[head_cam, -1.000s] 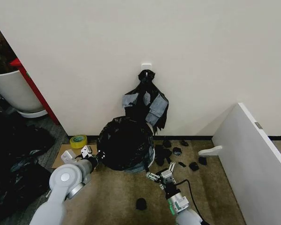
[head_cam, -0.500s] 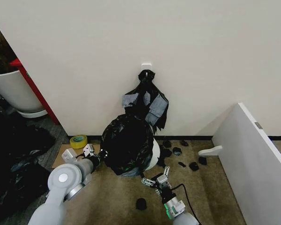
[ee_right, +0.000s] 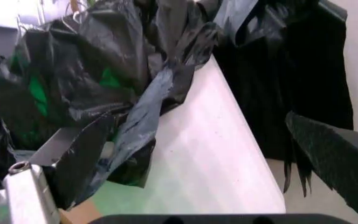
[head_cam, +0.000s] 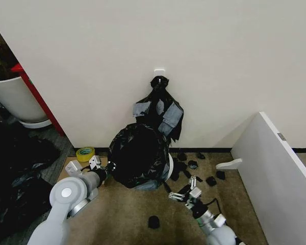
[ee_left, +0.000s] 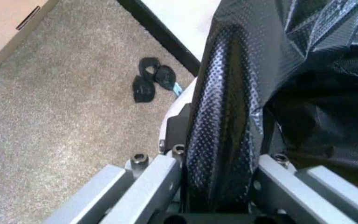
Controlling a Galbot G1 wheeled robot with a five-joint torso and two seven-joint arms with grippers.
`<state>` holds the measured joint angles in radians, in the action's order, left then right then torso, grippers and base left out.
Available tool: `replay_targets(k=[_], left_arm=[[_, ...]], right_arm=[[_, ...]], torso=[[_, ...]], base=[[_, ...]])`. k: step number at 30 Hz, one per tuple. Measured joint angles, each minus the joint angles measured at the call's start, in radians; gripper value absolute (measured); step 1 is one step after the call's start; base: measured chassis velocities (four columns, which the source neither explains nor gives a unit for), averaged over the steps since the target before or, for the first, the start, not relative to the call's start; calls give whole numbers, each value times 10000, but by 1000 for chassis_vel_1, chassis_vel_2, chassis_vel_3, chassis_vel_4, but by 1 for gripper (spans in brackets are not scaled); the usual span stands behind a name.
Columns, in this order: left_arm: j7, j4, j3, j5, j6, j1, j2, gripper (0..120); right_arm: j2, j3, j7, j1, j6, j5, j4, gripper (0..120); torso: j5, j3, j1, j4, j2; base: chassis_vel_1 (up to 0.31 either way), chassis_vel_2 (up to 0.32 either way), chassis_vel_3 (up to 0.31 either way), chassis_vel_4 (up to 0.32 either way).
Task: Place the garbage bag over the trash bin.
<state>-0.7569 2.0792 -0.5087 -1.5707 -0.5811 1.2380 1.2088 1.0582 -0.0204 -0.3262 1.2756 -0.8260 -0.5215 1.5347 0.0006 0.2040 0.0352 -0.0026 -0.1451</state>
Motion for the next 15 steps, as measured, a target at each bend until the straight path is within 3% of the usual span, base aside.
replay_targets(k=[7,15], left_arm=[[4,202,-18,8,0,126,-17,0],[-50,539,-29,-139,-88,250,22,0]], right_arm=[[242,24,-607,-93,-31,346,-493,100],[502,-114,721,-477,11,2257,-1209,100]], torso=[[0,0,0,-1,0],[-1,0,0,0,0]], base=[[0,0,0,0],[0,0,0,0]])
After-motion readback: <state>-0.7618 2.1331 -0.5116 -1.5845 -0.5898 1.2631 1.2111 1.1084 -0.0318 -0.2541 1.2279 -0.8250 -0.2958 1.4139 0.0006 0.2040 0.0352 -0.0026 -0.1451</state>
